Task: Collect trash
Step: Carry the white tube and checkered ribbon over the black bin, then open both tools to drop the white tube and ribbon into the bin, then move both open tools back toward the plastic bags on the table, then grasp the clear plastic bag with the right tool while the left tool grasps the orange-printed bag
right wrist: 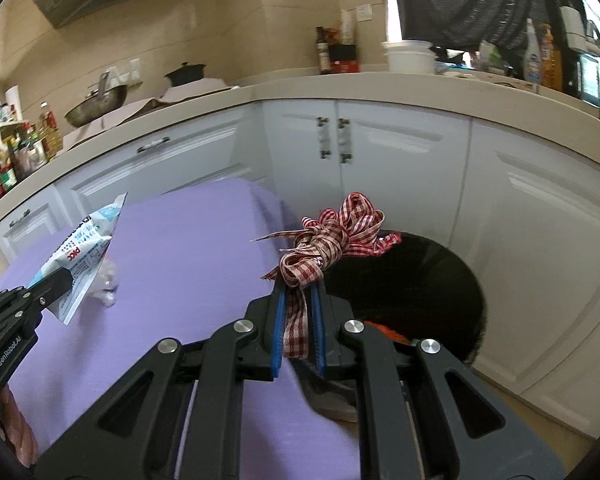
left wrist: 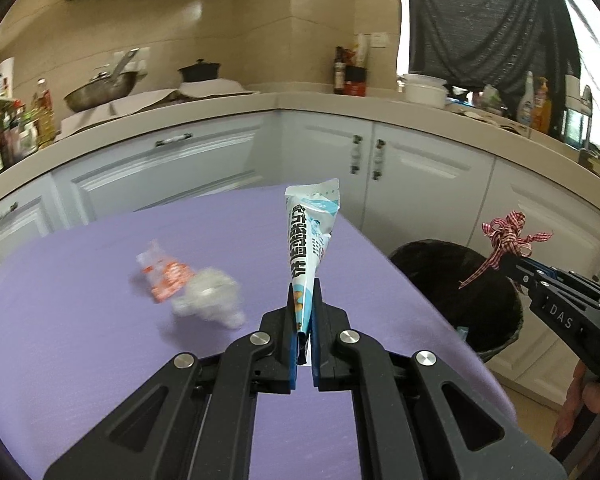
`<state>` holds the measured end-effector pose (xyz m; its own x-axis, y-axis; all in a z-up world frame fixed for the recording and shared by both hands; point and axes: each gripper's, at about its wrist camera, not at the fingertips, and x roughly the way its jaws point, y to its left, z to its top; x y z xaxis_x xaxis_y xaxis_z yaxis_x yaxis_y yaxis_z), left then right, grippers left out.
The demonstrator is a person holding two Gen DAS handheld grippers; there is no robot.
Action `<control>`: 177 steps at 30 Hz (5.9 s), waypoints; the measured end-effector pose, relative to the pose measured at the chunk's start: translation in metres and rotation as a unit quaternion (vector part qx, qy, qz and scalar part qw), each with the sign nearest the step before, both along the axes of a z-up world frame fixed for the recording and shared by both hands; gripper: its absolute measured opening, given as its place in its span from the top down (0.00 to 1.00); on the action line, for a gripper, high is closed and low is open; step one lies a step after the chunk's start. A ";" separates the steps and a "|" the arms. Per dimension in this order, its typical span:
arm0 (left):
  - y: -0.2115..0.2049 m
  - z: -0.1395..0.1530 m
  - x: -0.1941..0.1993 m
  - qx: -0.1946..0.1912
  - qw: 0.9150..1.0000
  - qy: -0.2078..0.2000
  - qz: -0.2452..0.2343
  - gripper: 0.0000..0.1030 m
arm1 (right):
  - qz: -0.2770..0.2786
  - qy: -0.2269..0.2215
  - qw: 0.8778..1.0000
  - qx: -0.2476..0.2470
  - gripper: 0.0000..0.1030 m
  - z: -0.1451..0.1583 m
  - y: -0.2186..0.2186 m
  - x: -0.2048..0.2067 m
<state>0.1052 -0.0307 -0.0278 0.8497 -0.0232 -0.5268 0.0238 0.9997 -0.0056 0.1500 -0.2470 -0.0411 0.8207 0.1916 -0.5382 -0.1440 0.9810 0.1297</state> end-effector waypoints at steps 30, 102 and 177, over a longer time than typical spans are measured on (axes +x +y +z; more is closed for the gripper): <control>-0.118 -0.010 0.059 0.020 0.997 -0.002 -0.080 0.95 | -0.069 -0.009 0.998 0.004 0.88 -0.011 -0.094 0.031; -0.119 -0.021 0.083 0.003 0.998 0.027 -0.049 0.26 | -0.108 -0.017 0.994 0.010 0.29 -0.025 -0.104 0.051; 0.176 -0.036 0.007 -0.024 0.978 0.068 0.196 0.26 | 0.168 0.103 0.980 -0.043 0.48 -0.039 0.239 0.070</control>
